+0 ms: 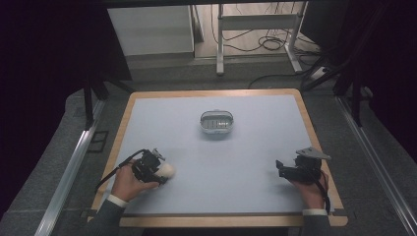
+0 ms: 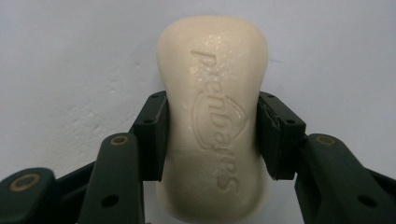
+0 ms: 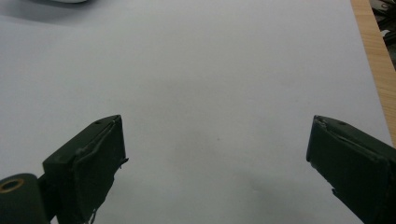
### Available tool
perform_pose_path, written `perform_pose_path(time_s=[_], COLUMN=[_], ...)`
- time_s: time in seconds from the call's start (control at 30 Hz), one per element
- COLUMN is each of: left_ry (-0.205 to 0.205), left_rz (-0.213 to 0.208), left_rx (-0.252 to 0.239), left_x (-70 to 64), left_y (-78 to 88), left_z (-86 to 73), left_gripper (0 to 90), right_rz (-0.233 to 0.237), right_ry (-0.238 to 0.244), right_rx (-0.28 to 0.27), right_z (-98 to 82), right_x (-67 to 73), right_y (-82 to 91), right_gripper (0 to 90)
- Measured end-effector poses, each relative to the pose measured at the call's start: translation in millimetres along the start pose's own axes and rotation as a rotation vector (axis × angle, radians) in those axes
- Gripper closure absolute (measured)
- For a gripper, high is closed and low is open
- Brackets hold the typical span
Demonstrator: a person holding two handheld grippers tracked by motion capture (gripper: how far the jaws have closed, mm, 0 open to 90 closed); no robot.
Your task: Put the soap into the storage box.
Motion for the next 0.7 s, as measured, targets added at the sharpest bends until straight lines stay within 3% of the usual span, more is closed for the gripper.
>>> perform_pose_path(time_s=[0.33, 0.7], left_ry=[0.02, 0.027], left_rz=[-0.014, -0.016], left_rx=[-0.078, -0.105], left_x=[5.9, 10.6], left_y=[19.4, 29.7], left_z=[4.9, 11.4], left_gripper=[49.8, 49.8], right_rz=[-0.016, -0.019], right_ry=[0.002, -0.007], right_rx=[0.0, -0.003], right_z=[-0.5, -0.6], right_x=[-0.4, -3.5], right_y=[-0.6, 1.2], right_gripper=[4.2, 4.3])
Point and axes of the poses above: each handheld gripper's, and its own axes: y roughly backward along the jaws, z roughly out of its top, x roughly to its left, the point moved 5 cm from there along -y, roughly forward along the jaws, and after that the axes turned 5 degrees about -z, right-handed, at the moved point
